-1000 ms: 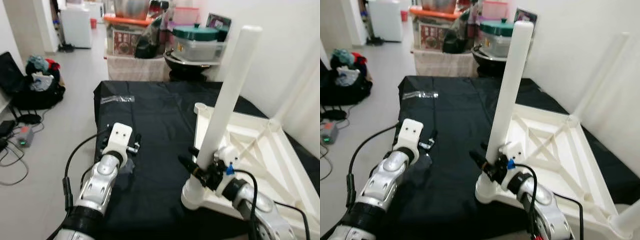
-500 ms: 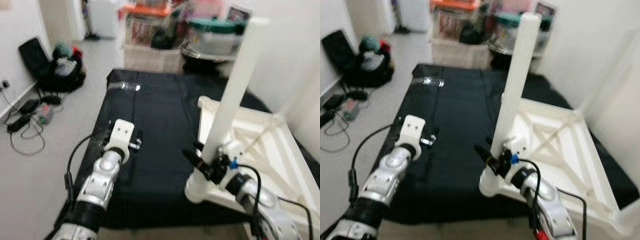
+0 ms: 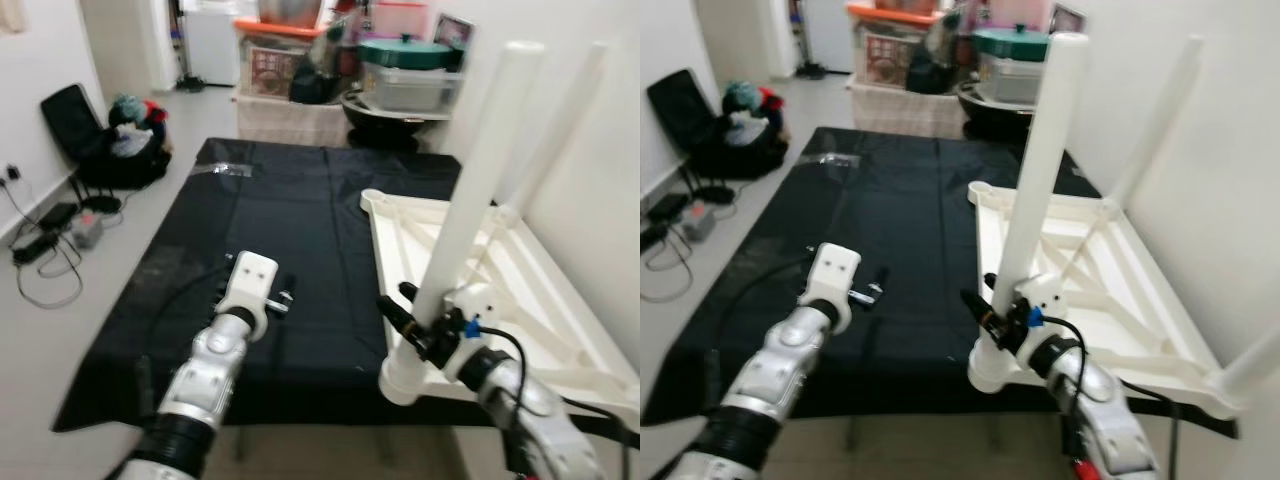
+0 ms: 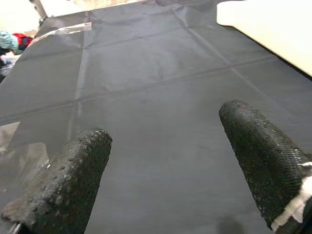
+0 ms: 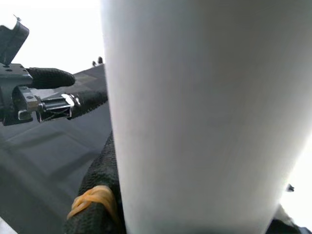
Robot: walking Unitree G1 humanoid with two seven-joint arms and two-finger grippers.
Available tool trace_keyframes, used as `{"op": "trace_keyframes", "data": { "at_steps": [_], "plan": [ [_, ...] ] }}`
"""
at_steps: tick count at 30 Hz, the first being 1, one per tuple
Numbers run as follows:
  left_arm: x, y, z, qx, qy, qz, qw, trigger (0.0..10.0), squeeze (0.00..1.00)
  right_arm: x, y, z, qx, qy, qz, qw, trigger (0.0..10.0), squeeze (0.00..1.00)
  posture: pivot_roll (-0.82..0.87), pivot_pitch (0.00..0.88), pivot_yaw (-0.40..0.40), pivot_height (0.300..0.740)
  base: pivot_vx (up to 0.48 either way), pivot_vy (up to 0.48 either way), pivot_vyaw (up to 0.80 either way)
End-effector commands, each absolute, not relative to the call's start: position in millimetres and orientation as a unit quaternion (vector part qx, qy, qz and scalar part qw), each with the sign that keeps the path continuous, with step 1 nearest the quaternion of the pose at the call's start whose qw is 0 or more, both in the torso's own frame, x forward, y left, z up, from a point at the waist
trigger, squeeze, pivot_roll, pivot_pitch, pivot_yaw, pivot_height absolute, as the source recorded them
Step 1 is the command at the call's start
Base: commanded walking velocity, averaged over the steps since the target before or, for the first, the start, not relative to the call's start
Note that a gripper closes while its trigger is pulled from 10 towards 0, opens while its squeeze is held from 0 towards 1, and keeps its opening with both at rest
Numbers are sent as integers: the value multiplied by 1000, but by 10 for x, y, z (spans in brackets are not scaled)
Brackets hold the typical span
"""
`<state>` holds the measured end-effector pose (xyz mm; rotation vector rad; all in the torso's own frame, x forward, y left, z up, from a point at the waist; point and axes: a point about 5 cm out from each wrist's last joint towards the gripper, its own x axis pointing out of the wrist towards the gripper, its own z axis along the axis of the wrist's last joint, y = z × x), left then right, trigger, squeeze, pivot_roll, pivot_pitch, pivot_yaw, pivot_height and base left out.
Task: Building children table
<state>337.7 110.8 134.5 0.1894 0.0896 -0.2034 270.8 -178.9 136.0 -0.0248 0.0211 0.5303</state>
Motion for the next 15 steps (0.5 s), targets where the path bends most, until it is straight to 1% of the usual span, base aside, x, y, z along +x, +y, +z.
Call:
{"op": "trace_keyframes", "data": {
  "at_steps": [1, 15],
  "plan": [
    [3378, 1028, 1349, 94, 44, -113, 988, 10000, 0, 2576, -2032, 860, -29, 141, 206, 968, 0, 0, 31, 0, -58, 740, 0, -442, 0],
    [3384, 1028, 1349, 94, 43, -110, 988, 10000, 0, 2639, -2055, 869, -34, 131, 185, 973, 0, 0, 32, 0, -61, 740, 0, -442, 0]
  ]
}}
